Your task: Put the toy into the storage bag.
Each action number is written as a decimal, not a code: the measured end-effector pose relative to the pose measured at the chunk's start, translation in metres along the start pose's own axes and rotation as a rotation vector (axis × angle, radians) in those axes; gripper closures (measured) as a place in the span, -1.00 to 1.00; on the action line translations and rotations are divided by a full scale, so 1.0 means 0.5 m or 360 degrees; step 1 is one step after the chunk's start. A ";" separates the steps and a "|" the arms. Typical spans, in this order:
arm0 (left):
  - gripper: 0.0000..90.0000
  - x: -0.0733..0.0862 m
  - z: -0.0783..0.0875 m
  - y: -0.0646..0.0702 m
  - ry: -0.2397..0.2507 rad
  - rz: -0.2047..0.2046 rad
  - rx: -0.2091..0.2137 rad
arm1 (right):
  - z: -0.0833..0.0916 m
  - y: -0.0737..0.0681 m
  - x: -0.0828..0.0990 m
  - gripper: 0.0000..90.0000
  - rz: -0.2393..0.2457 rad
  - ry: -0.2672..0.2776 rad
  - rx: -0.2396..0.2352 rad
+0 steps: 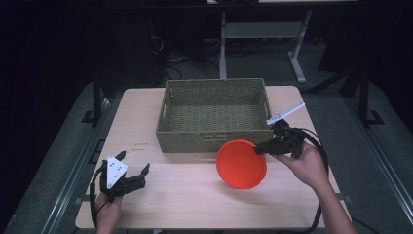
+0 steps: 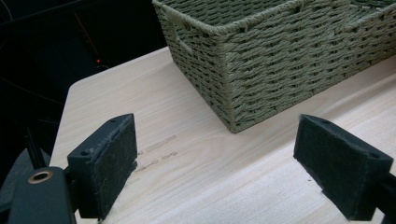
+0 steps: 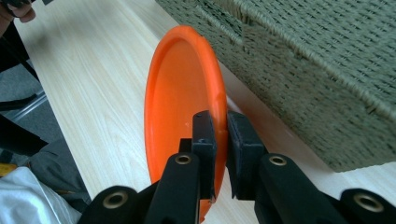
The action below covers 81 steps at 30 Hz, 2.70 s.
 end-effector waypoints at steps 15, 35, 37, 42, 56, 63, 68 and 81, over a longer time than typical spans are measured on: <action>-0.72 0.001 0.002 -0.005 0.0008 0.0002 -0.0013 | 0.040 -0.006 -0.054 0.83 0.0062 -0.0002 0.0047; -0.72 0.001 0.006 -0.006 0.0024 0.0018 -0.0031 | 0.103 -0.008 -0.150 0.83 0.0073 0.0034 0.0126; -0.72 0.001 0.005 -0.008 0.0024 0.0030 -0.0032 | 0.108 -0.006 -0.164 0.83 0.0080 0.0036 0.0132; -0.72 0.001 0.003 -0.008 0.0015 0.0015 -0.0028 | 0.117 -0.004 -0.197 0.83 0.0094 0.0043 0.0141; -0.72 0.002 0.005 -0.011 0.0027 0.0032 -0.0037 | 0.122 0.026 -0.265 0.83 0.0067 0.0035 0.0161; -0.72 0.003 0.005 -0.012 0.0030 0.0036 -0.0036 | 0.121 0.056 -0.285 0.83 0.0019 0.0031 0.0179; -0.72 0.002 0.005 -0.011 0.0025 0.0023 -0.0037 | 0.117 0.086 -0.294 0.83 -0.0030 0.0029 0.0197; -0.72 0.000 0.002 -0.003 0.0022 0.0004 -0.0018 | 0.086 0.148 -0.305 0.83 -0.0151 0.0003 0.0256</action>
Point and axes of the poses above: each handheld gripper's, and its own axes: z roughly backward along the jaws, x roughly out of its underside, y roughly to its right, the point moved 2 cm from there along -z, roughly forward along the jaws, and after that the axes turned 10 degrees about -y, right-handed, at the moved point
